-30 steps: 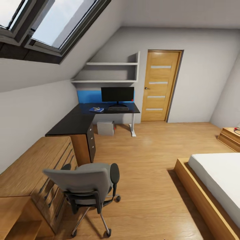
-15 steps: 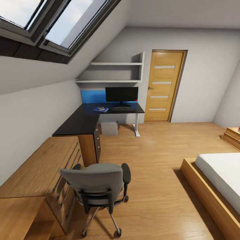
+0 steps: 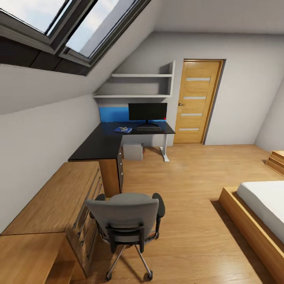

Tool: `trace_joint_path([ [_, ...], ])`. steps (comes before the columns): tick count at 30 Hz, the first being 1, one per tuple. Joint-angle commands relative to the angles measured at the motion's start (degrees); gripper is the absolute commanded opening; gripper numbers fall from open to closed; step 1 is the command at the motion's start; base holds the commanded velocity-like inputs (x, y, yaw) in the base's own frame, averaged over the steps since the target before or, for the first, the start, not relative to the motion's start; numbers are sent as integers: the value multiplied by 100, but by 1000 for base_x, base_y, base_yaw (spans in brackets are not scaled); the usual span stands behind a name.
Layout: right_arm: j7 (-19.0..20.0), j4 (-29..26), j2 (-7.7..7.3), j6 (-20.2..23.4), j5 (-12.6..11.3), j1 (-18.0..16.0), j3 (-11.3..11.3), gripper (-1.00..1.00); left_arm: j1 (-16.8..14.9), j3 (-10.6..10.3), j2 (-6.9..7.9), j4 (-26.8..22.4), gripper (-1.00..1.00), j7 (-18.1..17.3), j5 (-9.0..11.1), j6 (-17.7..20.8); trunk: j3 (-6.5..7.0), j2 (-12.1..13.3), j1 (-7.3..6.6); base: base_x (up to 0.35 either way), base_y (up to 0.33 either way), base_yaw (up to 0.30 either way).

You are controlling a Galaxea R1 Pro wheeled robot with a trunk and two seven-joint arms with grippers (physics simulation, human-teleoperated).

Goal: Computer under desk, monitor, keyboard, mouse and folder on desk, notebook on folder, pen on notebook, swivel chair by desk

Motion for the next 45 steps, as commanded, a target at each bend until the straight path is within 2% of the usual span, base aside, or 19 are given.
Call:
trace_joint_path([
  [1, -16, 9, 2, -19, -38, -7, 50, 100, -7, -48, 2, 0, 100, 48, 18, -15, -13, -13, 4, 0, 50, 0],
  [20, -15, 13, 2, -17, -36, -7, 50, 100, -8, -50, 1, 0, 100, 48, 7, -19, -13, -13, 4, 0, 83, 0],
  [29, -16, 13, 4, -24, -41, -7, 47, 100, -7, -116, -26, -22, 100, 45, -30, -56, -13, -13, 4, 0, 18, 0],
  [39, -16, 24, -23, -48, -50, -7, 33, 100, -6, -135, -188, -44, 100, 57, -41, -61, -13, -13, 4, 0, 1, 0],
  [45, -5, 30, -82, -53, -55, 0, 32, 100, -8, -136, -216, -38, 100, 49, -37, -27, -121, -254, 135, 0, 0, 0],
])
